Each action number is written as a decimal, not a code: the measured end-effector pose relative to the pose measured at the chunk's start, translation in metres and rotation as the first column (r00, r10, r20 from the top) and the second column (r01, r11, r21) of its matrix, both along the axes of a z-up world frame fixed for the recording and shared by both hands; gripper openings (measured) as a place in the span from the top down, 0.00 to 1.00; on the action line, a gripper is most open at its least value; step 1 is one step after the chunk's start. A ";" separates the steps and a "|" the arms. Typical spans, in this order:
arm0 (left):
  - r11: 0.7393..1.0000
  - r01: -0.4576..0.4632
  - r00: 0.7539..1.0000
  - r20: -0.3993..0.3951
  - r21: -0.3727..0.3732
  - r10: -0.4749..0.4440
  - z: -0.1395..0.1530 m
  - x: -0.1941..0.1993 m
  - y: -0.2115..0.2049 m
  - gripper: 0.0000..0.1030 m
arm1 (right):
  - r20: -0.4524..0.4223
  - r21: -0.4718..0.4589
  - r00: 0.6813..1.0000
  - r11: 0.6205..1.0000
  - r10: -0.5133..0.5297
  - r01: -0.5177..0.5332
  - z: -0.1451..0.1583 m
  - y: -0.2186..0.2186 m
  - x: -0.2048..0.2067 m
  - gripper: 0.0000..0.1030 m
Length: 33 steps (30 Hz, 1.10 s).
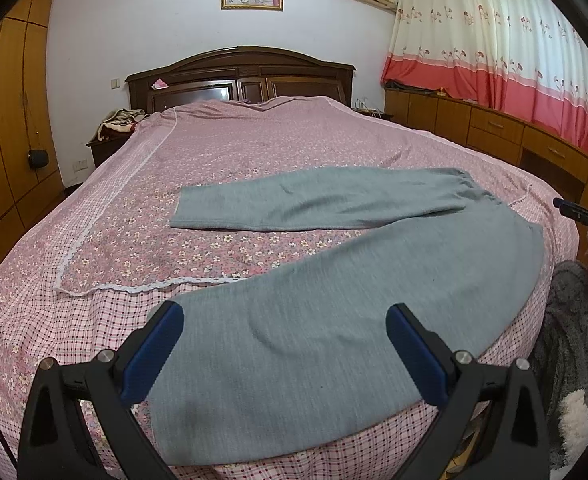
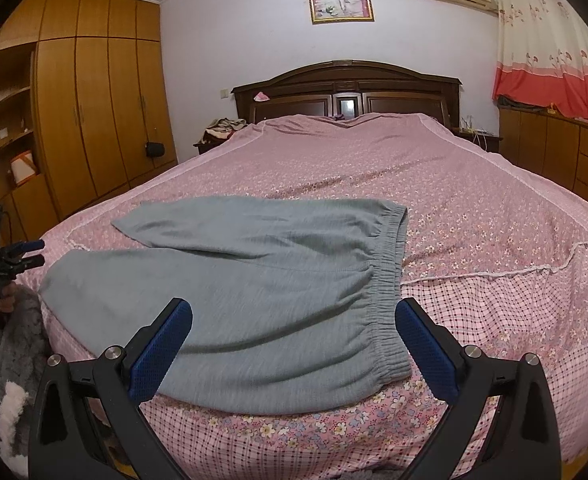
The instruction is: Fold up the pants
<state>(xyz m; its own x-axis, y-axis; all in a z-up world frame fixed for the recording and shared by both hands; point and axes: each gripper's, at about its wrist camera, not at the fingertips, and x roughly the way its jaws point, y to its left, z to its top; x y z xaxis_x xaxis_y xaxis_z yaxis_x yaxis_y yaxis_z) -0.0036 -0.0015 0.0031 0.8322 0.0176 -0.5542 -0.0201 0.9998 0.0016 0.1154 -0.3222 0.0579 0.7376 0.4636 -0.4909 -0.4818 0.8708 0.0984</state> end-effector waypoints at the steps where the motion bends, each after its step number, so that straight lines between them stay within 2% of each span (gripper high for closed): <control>1: 1.000 0.000 1.000 0.000 -0.001 0.000 0.000 0.000 0.000 0.00 | -0.001 0.000 1.000 1.000 0.000 0.000 0.000 0.000 0.000 0.00; 33: 1.000 -0.006 1.000 -0.009 -0.001 0.006 -0.004 0.002 0.001 0.00 | -0.013 -0.010 1.000 1.000 0.007 -0.007 0.000 0.002 0.002 0.00</control>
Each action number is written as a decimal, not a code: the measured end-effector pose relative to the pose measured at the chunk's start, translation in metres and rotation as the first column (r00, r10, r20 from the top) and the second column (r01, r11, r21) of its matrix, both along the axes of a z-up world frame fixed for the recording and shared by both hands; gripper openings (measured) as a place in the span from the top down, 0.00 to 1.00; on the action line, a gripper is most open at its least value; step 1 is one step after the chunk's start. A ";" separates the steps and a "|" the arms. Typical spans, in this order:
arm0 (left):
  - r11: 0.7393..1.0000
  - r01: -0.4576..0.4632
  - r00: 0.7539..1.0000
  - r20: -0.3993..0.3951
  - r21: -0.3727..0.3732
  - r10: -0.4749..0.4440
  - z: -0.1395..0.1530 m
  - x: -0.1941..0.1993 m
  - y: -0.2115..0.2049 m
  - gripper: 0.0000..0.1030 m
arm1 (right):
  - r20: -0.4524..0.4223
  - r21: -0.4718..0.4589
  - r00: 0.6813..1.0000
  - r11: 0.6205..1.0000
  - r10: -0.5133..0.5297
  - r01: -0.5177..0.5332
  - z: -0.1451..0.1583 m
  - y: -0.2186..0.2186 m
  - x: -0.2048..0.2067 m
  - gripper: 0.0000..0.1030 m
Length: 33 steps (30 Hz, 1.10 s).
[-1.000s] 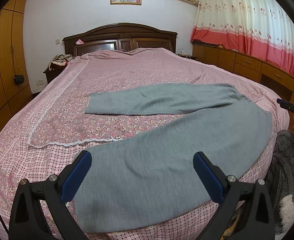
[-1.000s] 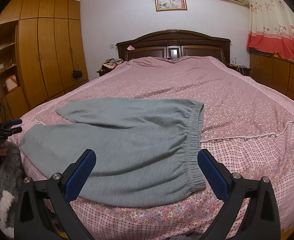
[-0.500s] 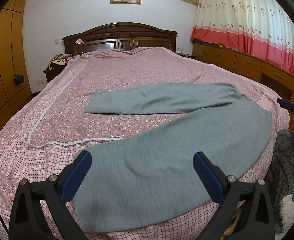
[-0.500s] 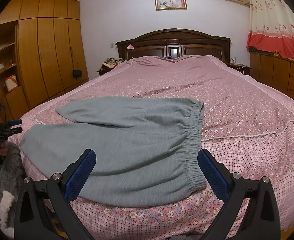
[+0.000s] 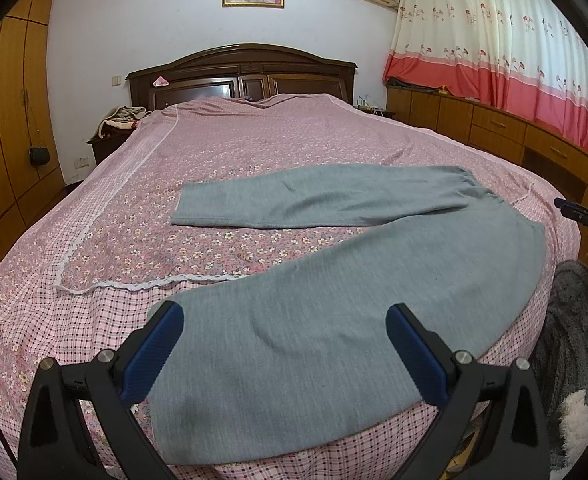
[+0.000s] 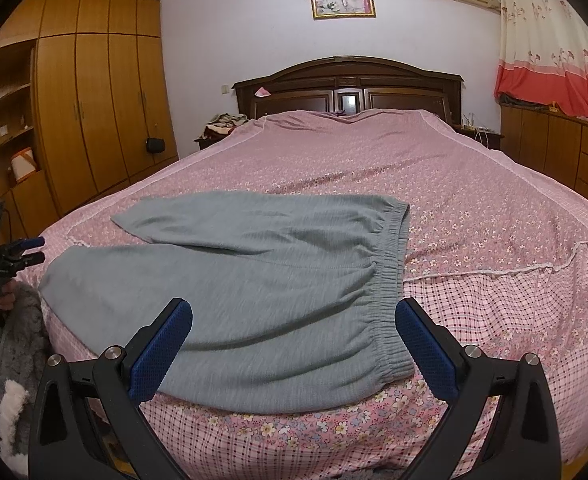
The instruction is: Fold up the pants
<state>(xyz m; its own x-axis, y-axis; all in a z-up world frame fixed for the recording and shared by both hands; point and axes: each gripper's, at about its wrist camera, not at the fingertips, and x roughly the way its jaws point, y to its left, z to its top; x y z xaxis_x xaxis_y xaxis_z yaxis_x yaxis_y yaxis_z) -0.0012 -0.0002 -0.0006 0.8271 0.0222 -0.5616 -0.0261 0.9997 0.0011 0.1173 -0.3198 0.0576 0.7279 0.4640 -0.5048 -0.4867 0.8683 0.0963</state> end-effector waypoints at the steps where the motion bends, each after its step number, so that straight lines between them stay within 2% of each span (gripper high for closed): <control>1: 1.000 0.001 1.000 0.000 0.000 -0.001 0.000 0.000 0.000 0.00 | 0.000 -0.003 1.000 1.000 0.000 0.000 0.000 0.001 0.000 0.00; 18: 1.000 -0.004 1.000 -0.001 -0.001 0.004 0.001 0.000 0.000 0.00 | 0.013 -0.017 1.000 1.000 0.000 0.000 0.000 0.003 -0.001 0.00; 24: 1.000 -0.018 1.000 -0.004 0.002 0.018 0.001 0.000 0.001 0.00 | -0.055 0.100 0.995 0.992 0.081 -0.076 0.001 -0.008 0.013 0.00; 26: 0.999 -0.047 0.999 -0.008 0.004 0.047 0.001 0.001 0.004 0.00 | -0.029 0.140 0.996 0.987 0.087 -0.082 0.007 -0.012 0.012 0.00; 29: 0.997 -0.060 0.998 0.016 -0.045 0.061 0.007 -0.002 0.013 0.00 | 0.040 0.188 0.996 0.978 0.084 -0.090 0.023 -0.016 0.016 0.00; 31: 0.994 -0.052 0.997 0.055 -0.092 0.057 0.014 -0.006 0.021 0.00 | 0.022 0.215 0.984 0.960 0.179 -0.179 0.030 -0.012 0.032 0.00; 33: 0.992 -0.050 0.994 0.094 -0.114 0.061 0.023 -0.006 0.030 0.00 | -0.054 0.249 0.960 0.934 0.276 -0.255 0.031 -0.001 0.056 0.00</control>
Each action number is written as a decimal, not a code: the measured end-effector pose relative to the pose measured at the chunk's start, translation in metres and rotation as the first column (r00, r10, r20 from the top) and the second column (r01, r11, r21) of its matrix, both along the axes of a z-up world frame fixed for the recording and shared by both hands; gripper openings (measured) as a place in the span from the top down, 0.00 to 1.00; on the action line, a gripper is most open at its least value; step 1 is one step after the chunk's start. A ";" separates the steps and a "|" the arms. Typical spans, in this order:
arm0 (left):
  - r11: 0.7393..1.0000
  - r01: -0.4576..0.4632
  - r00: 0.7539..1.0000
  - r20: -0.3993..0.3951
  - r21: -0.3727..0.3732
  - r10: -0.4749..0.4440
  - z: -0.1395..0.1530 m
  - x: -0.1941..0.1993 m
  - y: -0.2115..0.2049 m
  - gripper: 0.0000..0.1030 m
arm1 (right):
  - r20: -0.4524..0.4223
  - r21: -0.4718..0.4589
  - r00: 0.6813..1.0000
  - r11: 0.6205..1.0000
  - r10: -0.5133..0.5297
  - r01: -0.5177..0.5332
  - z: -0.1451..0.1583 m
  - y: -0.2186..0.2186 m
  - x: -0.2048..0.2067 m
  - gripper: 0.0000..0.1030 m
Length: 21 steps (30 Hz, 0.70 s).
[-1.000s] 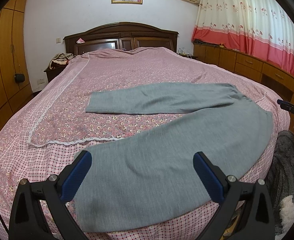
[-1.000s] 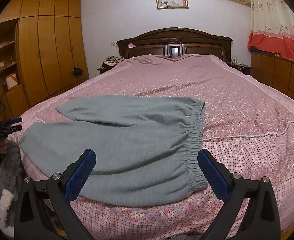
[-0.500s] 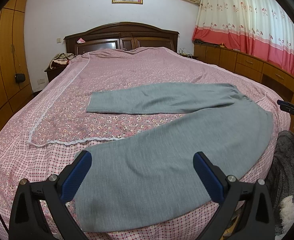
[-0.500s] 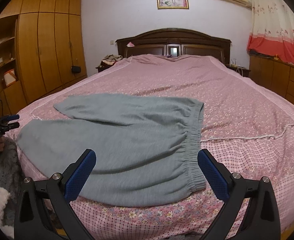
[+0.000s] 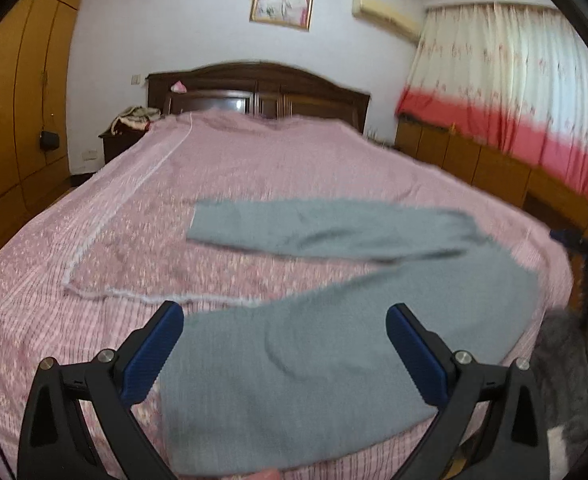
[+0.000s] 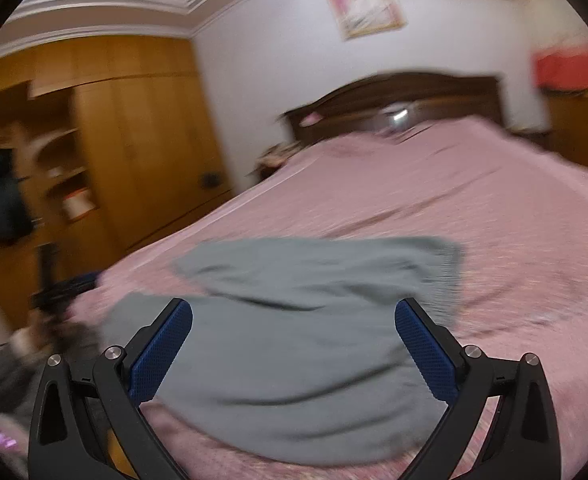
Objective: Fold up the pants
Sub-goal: 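Move both tools toward the sweatpants legs and lower them to the fabric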
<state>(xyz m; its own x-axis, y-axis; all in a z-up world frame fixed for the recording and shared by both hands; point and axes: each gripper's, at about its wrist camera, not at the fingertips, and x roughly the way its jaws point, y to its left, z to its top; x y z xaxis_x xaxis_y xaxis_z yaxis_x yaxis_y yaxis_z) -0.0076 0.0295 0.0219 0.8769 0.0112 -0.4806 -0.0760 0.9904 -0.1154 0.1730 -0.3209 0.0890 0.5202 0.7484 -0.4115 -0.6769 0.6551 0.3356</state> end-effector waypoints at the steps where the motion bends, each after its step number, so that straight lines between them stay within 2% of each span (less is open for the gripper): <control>1: 1.000 -0.020 1.000 -0.003 0.020 0.020 0.004 0.004 0.002 0.00 | -0.039 0.033 0.999 0.999 0.036 -0.035 -0.001 0.003 0.010 0.00; 2: 0.997 -0.055 0.998 -0.012 0.063 0.056 0.007 0.011 0.004 0.00 | -0.054 0.097 0.997 0.994 0.055 -0.050 -0.001 0.005 0.018 0.00; 4: 0.971 -0.123 0.989 -0.050 0.205 0.136 0.009 0.032 0.007 0.00 | -0.032 0.235 0.996 0.970 0.079 -0.069 0.001 0.005 0.028 0.00; 6: 0.960 -0.120 0.984 -0.098 0.255 0.149 0.009 0.053 0.012 0.00 | 0.020 0.350 0.997 0.933 0.079 -0.081 0.006 0.006 0.036 0.00; 8: 0.975 -0.091 0.984 -0.135 0.205 0.120 0.009 0.071 0.022 0.00 | 0.060 0.402 0.995 0.911 0.074 -0.092 0.008 0.010 0.046 0.00; 11: 0.994 -0.078 0.990 -0.110 0.074 0.085 0.013 0.093 0.042 0.00 | 0.064 0.386 0.994 0.917 0.087 -0.105 0.006 0.025 0.063 0.00; 14: 0.991 -0.098 0.991 -0.079 0.094 0.105 0.020 0.108 0.044 0.00 | 0.051 0.431 0.991 0.892 0.125 -0.134 -0.005 0.043 0.079 0.00; 17: 0.989 -0.097 0.994 -0.047 0.111 0.102 0.029 0.128 0.042 0.00 | 0.047 0.522 0.995 0.847 0.086 -0.098 -0.023 0.054 0.093 0.00; 19: 0.993 -0.070 0.997 -0.025 0.093 0.072 0.034 0.141 0.041 0.00 | 0.041 0.530 0.996 0.844 0.073 -0.084 -0.031 0.059 0.103 0.00; 21: 0.992 -0.068 0.997 -0.018 0.106 0.070 0.038 0.153 0.037 0.00 | 0.012 0.508 0.998 0.860 0.060 -0.058 -0.034 0.067 0.116 0.00</control>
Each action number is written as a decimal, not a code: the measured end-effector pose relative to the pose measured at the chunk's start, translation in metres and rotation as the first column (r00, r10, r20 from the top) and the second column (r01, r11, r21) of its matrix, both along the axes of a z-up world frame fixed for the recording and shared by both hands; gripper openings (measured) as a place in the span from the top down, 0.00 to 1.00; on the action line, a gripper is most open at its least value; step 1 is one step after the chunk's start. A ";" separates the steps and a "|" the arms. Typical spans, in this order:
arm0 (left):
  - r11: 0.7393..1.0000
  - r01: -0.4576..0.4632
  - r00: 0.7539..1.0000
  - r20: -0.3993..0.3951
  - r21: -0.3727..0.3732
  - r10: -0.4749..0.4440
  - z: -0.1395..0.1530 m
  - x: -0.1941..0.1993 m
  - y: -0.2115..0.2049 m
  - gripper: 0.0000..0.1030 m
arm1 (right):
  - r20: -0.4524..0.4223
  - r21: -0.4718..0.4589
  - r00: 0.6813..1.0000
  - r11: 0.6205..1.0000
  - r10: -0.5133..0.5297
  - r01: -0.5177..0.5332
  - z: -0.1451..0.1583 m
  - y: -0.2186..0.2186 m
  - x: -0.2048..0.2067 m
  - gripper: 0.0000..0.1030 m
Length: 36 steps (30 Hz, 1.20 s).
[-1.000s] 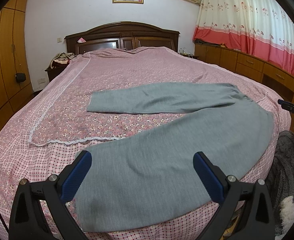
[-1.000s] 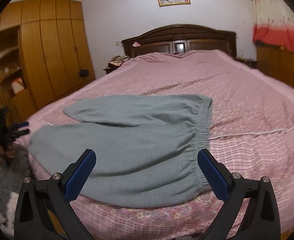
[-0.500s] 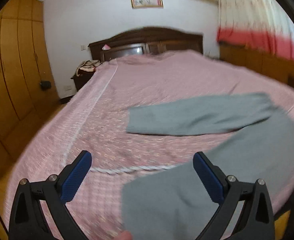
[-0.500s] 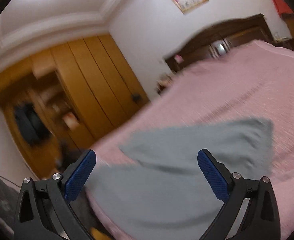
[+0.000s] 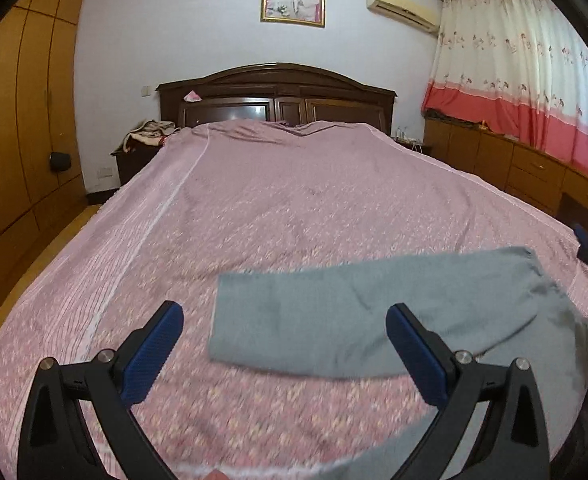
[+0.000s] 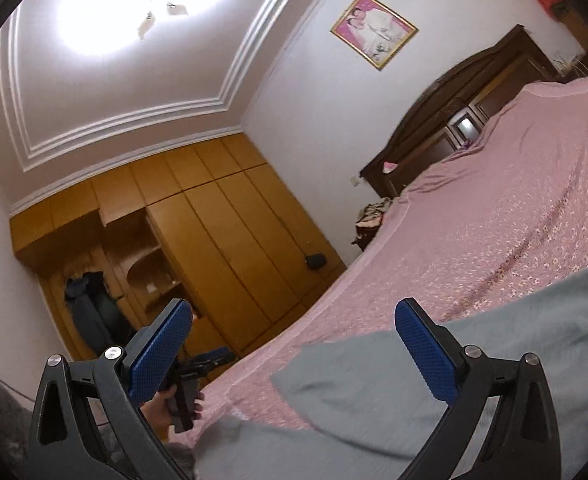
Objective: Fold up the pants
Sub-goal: 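Move both tools toward the sweatpants legs and lower them to the fabric, then close the left gripper on one leg edge while the right gripper grasps the other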
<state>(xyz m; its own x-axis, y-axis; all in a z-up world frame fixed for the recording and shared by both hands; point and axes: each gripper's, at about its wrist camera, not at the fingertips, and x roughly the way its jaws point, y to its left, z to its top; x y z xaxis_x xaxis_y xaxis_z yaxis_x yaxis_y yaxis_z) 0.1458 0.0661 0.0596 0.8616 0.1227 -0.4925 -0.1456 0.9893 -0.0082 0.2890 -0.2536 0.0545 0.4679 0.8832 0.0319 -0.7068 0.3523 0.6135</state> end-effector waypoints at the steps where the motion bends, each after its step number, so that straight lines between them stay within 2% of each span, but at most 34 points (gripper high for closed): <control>1: 1.000 -0.004 1.000 0.001 0.018 0.004 0.001 0.006 -0.003 0.00 | -0.015 -0.016 1.000 1.000 0.008 -0.008 -0.002 0.004 0.008 0.00; 3: 0.998 0.007 1.000 -0.003 0.065 -0.007 0.003 0.021 -0.008 0.00 | -0.019 -0.019 0.999 0.999 0.030 -0.030 0.000 0.006 0.020 0.00; 6: 0.997 0.039 0.999 0.004 0.063 -0.039 0.002 0.038 -0.009 0.00 | 0.003 -0.060 1.000 0.998 0.022 -0.022 0.004 0.009 0.037 0.00; 9: 0.996 0.058 0.998 -0.022 0.073 -0.057 -0.003 0.059 -0.013 0.00 | 0.012 -0.127 1.000 0.992 0.013 -0.011 0.011 0.013 0.052 0.00; 10: 0.996 0.056 0.998 -0.033 0.065 -0.054 -0.005 0.065 -0.015 0.00 | 0.014 -0.143 1.000 0.990 0.014 -0.012 0.013 0.015 0.057 0.00; 12: 0.997 0.074 0.994 -0.075 -0.005 -0.075 -0.010 0.081 -0.015 0.00 | 0.019 -0.196 1.000 0.980 0.025 -0.020 0.019 0.018 0.066 0.00; 14: 0.990 0.118 0.990 -0.074 -0.071 -0.123 -0.017 0.094 -0.015 0.03 | 0.031 -0.279 0.999 0.960 0.037 -0.027 0.024 0.023 0.078 0.00; 17: 0.992 0.128 0.984 -0.119 -0.021 -0.129 -0.024 0.116 -0.021 0.08 | 0.035 -0.442 0.993 0.893 0.117 -0.089 0.034 0.038 0.100 0.00; 19: 0.973 0.224 0.960 -0.185 0.061 -0.209 -0.029 0.138 -0.031 0.08 | 0.031 -0.551 0.981 0.822 0.193 -0.144 0.037 0.051 0.115 0.00; 20: 0.959 0.270 0.944 -0.219 0.089 -0.246 -0.031 0.145 -0.035 0.09 | 0.025 -0.613 0.973 0.772 0.229 -0.166 0.039 0.059 0.121 0.00; 21: 0.927 0.350 0.912 -0.278 0.139 -0.302 -0.032 0.157 -0.041 0.15 | 0.020 -0.676 0.965 0.715 0.262 -0.180 0.039 0.068 0.126 0.02; 22: 0.905 0.390 0.894 -0.306 0.169 -0.328 -0.034 0.163 -0.045 0.18 | 0.009 -0.735 0.956 0.650 0.294 -0.193 0.037 0.078 0.132 0.04; 24: 0.832 0.491 0.842 -0.384 0.257 -0.379 -0.040 0.178 -0.053 0.21 | -0.020 -0.854 0.931 0.479 0.364 -0.206 0.029 0.102 0.141 0.11; 25: 0.804 0.520 0.825 -0.413 0.288 -0.386 -0.043 0.184 -0.056 0.21 | -0.032 -0.889 0.915 0.408 0.401 -0.209 0.023 0.109 0.142 0.13; 26: 0.778 0.550 0.804 -0.444 0.305 -0.395 -0.047 0.191 -0.056 0.21 | -0.065 -0.920 0.896 0.322 0.440 -0.224 0.016 0.118 0.146 0.17; 27: 0.754 0.578 0.782 -0.476 0.313 -0.402 -0.052 0.199 -0.057 0.21 | -0.116 -0.933 0.881 0.252 0.460 -0.255 0.008 0.122 0.148 0.20; 28: 0.740 0.597 0.765 -0.498 0.310 -0.409 -0.057 0.207 -0.055 0.22 | -0.173 -0.940 0.865 0.184 0.471 -0.289 0.000 0.128 0.154 0.21; 30: 0.715 0.648 0.711 -0.546 0.264 -0.443 -0.065 0.223 -0.057 0.27 | -0.236 -0.948 0.854 0.085 0.464 -0.308 -0.013 0.132 0.158 0.23; 32: 0.691 0.688 0.665 -0.573 0.221 -0.479 -0.072 0.236 -0.061 0.29 | -0.273 -0.951 0.855 0.010 0.442 -0.309 -0.023 0.135 0.165 0.24; 34: 0.662 0.721 0.630 -0.590 0.205 -0.505 -0.078 0.250 -0.070 0.29 | -0.284 -0.954 0.860 -0.038 0.424 -0.296 -0.032 0.138 0.167 0.25; 36: 0.621 0.746 0.616 -0.603 0.240 -0.506 -0.083 0.257 -0.087 0.29 | -0.301 -0.952 0.858 -0.081 0.416 -0.294 -0.042 0.140 0.167 0.25</control>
<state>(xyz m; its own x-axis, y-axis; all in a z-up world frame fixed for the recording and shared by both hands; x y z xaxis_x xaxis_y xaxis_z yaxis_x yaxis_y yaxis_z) 0.4031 -0.0208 -0.0230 0.4974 -0.0656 -0.8650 0.6461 0.6934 0.3189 0.4556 -0.1140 0.0126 0.1281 0.1518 -0.9801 -0.9683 0.2329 -0.0905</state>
